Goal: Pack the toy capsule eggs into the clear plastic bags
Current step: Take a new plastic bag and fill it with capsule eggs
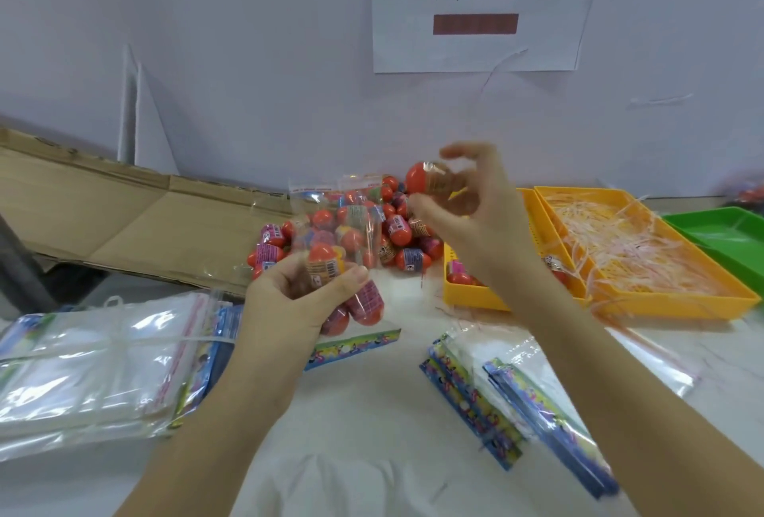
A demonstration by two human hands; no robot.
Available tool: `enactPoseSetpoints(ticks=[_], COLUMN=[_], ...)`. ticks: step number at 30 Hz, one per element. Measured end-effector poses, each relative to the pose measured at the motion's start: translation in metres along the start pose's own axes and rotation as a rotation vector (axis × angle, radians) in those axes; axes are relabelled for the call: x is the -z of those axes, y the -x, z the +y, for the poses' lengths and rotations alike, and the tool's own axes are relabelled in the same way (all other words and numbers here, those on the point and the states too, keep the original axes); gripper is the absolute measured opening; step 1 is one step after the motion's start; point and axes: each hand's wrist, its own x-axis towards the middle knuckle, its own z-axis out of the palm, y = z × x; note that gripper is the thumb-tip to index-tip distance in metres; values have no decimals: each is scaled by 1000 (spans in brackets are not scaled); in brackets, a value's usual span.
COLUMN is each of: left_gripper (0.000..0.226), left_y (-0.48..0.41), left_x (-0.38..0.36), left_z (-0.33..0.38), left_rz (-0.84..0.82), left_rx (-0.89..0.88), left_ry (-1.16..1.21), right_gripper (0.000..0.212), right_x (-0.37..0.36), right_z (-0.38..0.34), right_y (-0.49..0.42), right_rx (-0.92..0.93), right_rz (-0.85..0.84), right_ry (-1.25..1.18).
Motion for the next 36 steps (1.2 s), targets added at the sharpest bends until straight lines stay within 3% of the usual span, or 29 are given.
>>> enactPoseSetpoints(ticks=[3,6,9,11,15,18,24,29,36], left_gripper=[26,21,20,18,19,22,38,36,42], left_y=[3,4,5,6,9,9,13,12,13], left_x=[-3,-4,-5,-7,-7,-7,-8,-8,-9], left_z=[1,0,-1,0,1,2,2,1,2], left_rz=[-13,-9,-15,-38,-66,-65,-156,-188,-240], left_rx=[-12,-7,-24,-54,-99,-114,-133,-149,-147], left_ry=[-37,-75,-100,-110,-126,-114,-143,-157,-117], right_gripper=[43,40,26,15,31,25,15,14,25], right_x=[13,22,21,18,13,13,11,10,14], right_z=[-27,-47,-57,-58,-57,-57,-54,-52,-55], right_y=[-6,-7,-2,2,8,7,6,6,6], right_rx=[47,95,92,154,264,321,246,243,222], right_rz=[-35,-181,-269,-253,-297,-274,-302,-288,-464], right_ry=[-73,-56,-56,80,498,659,557,572,618])
